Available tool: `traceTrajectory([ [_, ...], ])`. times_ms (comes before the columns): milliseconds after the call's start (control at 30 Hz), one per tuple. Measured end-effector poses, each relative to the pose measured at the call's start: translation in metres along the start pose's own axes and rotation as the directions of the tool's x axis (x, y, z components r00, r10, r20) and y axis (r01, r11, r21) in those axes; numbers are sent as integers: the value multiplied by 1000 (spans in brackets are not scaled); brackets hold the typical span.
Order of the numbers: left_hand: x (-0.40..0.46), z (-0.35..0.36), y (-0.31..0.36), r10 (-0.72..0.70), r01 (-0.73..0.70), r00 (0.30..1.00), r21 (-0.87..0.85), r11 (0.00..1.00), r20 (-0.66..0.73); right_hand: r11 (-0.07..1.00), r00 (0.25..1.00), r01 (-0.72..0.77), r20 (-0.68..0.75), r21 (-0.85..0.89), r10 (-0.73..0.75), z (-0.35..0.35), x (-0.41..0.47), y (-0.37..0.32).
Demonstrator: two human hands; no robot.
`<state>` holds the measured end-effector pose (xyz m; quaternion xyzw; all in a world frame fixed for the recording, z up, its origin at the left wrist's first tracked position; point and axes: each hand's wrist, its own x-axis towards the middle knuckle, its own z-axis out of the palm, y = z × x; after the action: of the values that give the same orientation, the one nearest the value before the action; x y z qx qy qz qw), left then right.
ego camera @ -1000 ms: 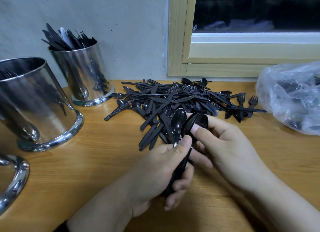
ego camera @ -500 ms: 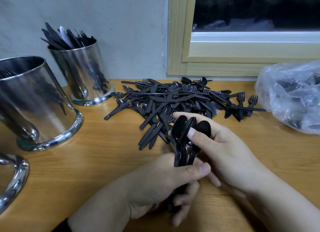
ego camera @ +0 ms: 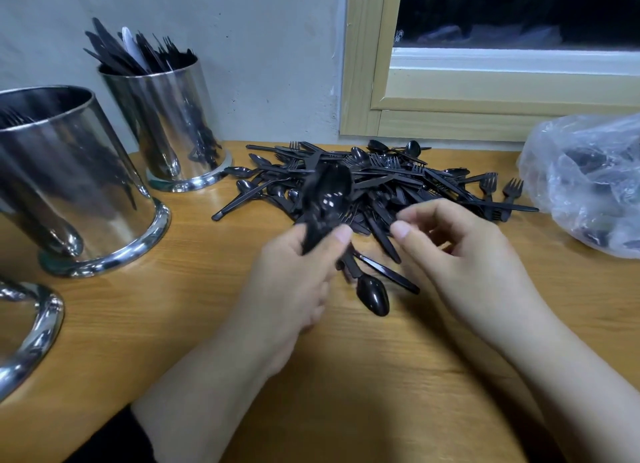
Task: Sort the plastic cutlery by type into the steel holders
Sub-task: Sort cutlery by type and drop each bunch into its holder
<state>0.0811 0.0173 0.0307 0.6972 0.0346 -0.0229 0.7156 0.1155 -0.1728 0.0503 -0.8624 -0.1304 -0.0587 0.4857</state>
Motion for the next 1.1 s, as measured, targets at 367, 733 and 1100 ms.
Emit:
traceTrajectory([
  [367,9,-10,-4,59,-62,969,-3,998,-239,811,955,83,280,-579,102,26,-12,-8],
  [733,9,-8,-2,109,-102,956,42,994,-271,977,992,-26,114,-211,51,10,-3,2],
  [1100,-1,0,4,452,-359,889,505,785,-70,518,939,-315,179,795,295,5,-1,-18],
])
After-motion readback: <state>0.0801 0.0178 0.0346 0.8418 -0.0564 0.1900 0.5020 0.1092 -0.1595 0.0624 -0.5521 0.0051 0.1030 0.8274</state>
